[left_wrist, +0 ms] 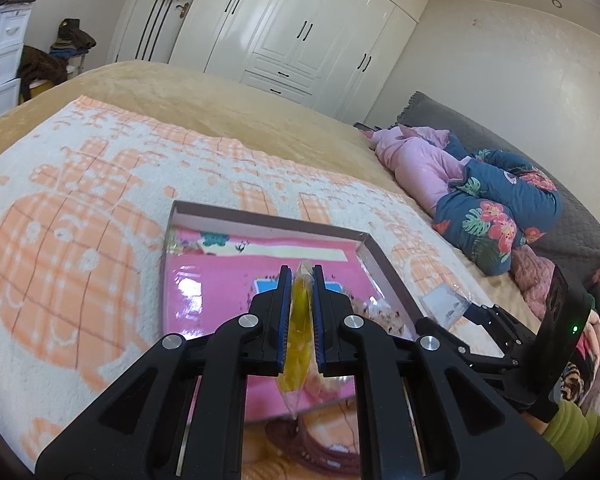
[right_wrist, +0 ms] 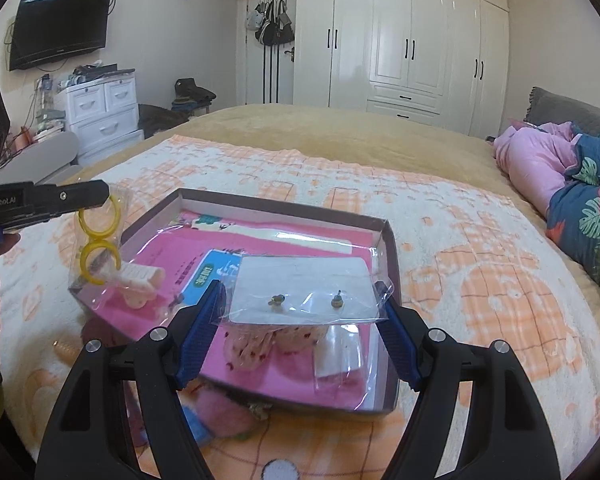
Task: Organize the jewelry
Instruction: 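Lower the yellow bag into the tray while right gripper places the earring card there, then withdraw both grippers from the tray toward the maroon clip and blue box, then grasp the maroon claw clip with left gripper while right grasps the blue box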
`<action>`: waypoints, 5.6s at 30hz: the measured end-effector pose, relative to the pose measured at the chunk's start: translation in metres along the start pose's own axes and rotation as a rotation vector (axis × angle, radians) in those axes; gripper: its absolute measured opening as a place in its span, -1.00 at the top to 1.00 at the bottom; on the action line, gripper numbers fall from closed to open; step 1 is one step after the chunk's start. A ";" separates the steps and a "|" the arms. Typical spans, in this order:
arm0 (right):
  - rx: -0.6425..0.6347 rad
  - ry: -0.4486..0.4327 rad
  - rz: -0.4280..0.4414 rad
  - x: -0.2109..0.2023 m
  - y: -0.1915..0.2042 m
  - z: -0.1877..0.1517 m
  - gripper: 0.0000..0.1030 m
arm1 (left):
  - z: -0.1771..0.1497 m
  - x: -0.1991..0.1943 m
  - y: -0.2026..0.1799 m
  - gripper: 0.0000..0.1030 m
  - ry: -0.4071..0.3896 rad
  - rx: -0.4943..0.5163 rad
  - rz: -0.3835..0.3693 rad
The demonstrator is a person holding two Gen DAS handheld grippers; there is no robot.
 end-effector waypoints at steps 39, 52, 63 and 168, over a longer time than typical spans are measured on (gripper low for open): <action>0.093 0.121 -0.056 0.049 -0.030 -0.024 -0.50 | -0.016 0.075 -0.004 0.90 0.120 0.023 -0.028; 0.104 0.050 -0.031 0.013 -0.028 -0.031 -0.76 | -0.017 0.064 -0.004 0.51 0.107 0.034 -0.011; 0.129 0.013 -0.037 -0.009 -0.037 -0.033 -0.82 | -0.004 0.030 -0.012 -0.33 0.033 0.063 0.039; 0.112 0.247 0.169 -0.012 0.043 -0.118 -0.07 | -0.113 0.013 -0.018 0.56 0.262 -0.007 -0.071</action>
Point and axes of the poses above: each gripper's, at about its wrist camera, not at the fingertips, and x roughly the way its jaws point, y to its left, z to its top, the point moved 8 cm from there along x, roughly the way its jaws point, and after that the axes turned 14 degrees about x, right-handed, at the moved point
